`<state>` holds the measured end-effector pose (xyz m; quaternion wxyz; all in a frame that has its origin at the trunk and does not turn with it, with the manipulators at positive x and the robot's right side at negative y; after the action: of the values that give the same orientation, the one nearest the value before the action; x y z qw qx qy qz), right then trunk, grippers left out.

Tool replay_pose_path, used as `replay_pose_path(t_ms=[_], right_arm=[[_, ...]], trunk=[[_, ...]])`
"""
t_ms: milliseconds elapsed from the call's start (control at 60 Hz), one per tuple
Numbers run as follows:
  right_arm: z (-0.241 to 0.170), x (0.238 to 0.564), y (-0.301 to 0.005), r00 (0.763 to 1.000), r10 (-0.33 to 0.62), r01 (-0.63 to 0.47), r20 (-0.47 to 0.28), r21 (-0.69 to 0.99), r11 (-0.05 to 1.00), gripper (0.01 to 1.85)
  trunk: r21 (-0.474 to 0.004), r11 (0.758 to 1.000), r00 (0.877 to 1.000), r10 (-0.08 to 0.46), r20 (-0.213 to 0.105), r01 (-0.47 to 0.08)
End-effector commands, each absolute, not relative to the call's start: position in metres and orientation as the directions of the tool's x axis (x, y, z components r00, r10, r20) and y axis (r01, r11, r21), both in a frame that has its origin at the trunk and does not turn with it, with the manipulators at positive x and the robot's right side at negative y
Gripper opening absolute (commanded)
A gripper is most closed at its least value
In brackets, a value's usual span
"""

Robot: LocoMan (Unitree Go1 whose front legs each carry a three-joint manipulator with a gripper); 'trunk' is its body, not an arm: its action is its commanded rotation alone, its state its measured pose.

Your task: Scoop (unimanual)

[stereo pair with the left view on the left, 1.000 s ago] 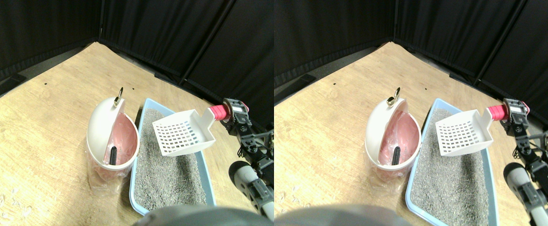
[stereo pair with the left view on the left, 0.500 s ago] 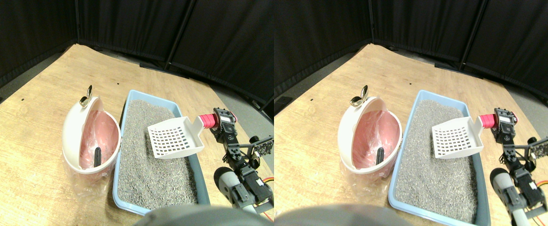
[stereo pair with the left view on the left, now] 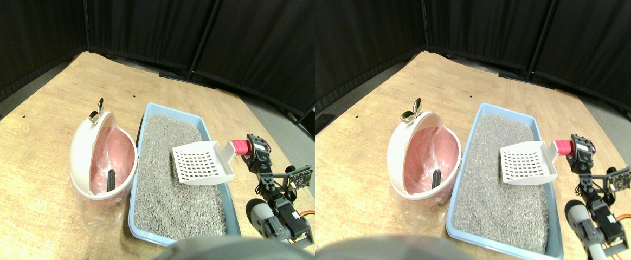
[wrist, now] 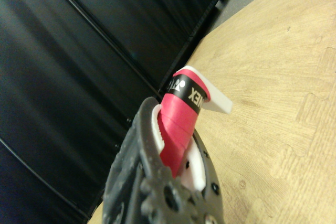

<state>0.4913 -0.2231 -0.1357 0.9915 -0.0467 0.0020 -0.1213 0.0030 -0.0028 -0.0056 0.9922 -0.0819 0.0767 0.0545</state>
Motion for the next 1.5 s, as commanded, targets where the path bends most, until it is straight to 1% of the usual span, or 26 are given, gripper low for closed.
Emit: replay_pose_path(t_ms=[17,50,133,217,283,350,600,683,700,750,767,817,917,1150,1200,1233,1250,1283,1300,1317,1367,1383,1400,1450,1483,1500], right_arm=[[-0.14,0.49,-0.224,0.97,-0.243,0.243,0.015,-0.078,0.967,0.06],[-0.142,0.49,-0.224,0.972,-0.236,0.236,0.008,-0.082,0.968,0.06],[-0.146,0.49,-0.226,0.974,-0.226,0.225,-0.002,-0.078,0.971,0.06],[-0.147,0.489,-0.224,0.969,-0.244,0.242,-0.03,-0.065,0.968,0.07],[-0.149,0.489,-0.222,0.973,-0.228,0.225,-0.034,-0.064,0.972,0.06],[-0.152,0.49,-0.221,0.973,-0.222,0.218,-0.059,-0.059,0.974,0.06],[-0.161,0.492,-0.218,0.965,-0.247,0.242,-0.085,-0.068,0.968,0.06],[-0.167,0.494,-0.22,0.969,-0.223,0.216,-0.105,-0.074,0.974,0.06],[-0.168,0.494,-0.22,0.968,-0.224,0.217,-0.114,-0.07,0.974,0.06],[-0.17,0.495,-0.221,0.954,-0.261,0.255,-0.148,-0.063,0.965,0.08],[-0.171,0.495,-0.221,0.95,-0.273,0.265,-0.155,-0.069,0.962,0.06],[-0.172,0.495,-0.221,0.947,-0.278,0.269,-0.159,-0.074,0.96,0.06],[-0.174,0.494,-0.224,0.935,-0.308,0.298,-0.179,-0.081,0.951,0.06],[-0.169,0.492,-0.229,0.933,-0.303,0.294,-0.195,-0.073,0.953,0.06],[-0.167,0.493,-0.231,0.92,-0.315,0.306,-0.232,-0.077,0.949,0.06],[-0.165,0.492,-0.231,0.917,-0.317,0.307,-0.243,-0.079,0.948,0.06],[-0.164,0.492,-0.231,0.915,-0.319,0.309,-0.248,-0.083,0.948,0.09],[-0.16,0.491,-0.231,0.9,-0.337,0.318,-0.277,-0.114,0.941,0.46],[-0.16,0.491,-0.231,0.9,-0.337,0.318,-0.277,-0.114,0.941,0.46],[-0.16,0.491,-0.231,0.895,-0.344,0.322,-0.284,-0.124,0.939,0.55],[-0.154,0.487,-0.23,0.878,-0.353,0.338,-0.322,-0.105,0.935,0.99],[-0.154,0.487,-0.23,0.878,-0.353,0.338,-0.322,-0.105,0.935,0.99],[-0.154,0.487,-0.23,0.877,-0.35,0.336,-0.328,-0.102,0.936,1.05],[-0.153,0.485,-0.233,0.879,-0.325,0.314,-0.348,-0.09,0.945,1.33],[-0.152,0.484,-0.234,0.878,-0.317,0.304,-0.36,-0.093,0.948,1.4],[-0.152,0.484,-0.234,0.878,-0.317,0.304,-0.36,-0.093,0.948,1.4]], trunk=[[-0.167,0.978,0.985,0.099,-0.143,-0.123],[-0.176,0.976,0.984,0.104,-0.145,-0.129],[-0.18,0.974,0.983,0.109,-0.147,-0.134],[-0.182,0.973,0.982,0.114,-0.148,-0.141],[-0.184,0.972,0.982,0.116,-0.15,-0.144],[-0.185,0.972,0.982,0.118,-0.151,-0.145],[-0.188,0.97,0.98,0.127,-0.154,-0.155],[-0.187,0.97,0.979,0.128,-0.159,-0.157],[-0.187,0.97,0.979,0.128,-0.159,-0.157],[-0.188,0.97,0.98,0.127,-0.155,-0.156],[-0.188,0.97,0.98,0.127,-0.155,-0.156],[-0.188,0.97,0.98,0.125,-0.157,-0.154],[-0.188,0.97,0.98,0.123,-0.157,-0.152],[-0.186,0.972,0.981,0.112,-0.158,-0.141],[-0.186,0.972,0.981,0.112,-0.158,-0.141],[-0.186,0.973,0.982,0.11,-0.155,-0.139],[-0.186,0.973,0.982,0.11,-0.155,-0.139],[-0.189,0.972,0.982,0.109,-0.155,-0.138],[-0.189,0.972,0.982,0.109,-0.155,-0.138],[-0.189,0.972,0.982,0.109,-0.155,-0.138],[-0.189,0.972,0.982,0.109,-0.155,-0.138],[-0.189,0.972,0.982,0.109,-0.155,-0.138],[-0.19,0.972,0.982,0.108,-0.156,-0.137],[-0.19,0.972,0.982,0.108,-0.156,-0.137],[-0.19,0.972,0.982,0.108,-0.156,-0.137],[-0.193,0.971,0.982,0.11,-0.156,-0.14]])
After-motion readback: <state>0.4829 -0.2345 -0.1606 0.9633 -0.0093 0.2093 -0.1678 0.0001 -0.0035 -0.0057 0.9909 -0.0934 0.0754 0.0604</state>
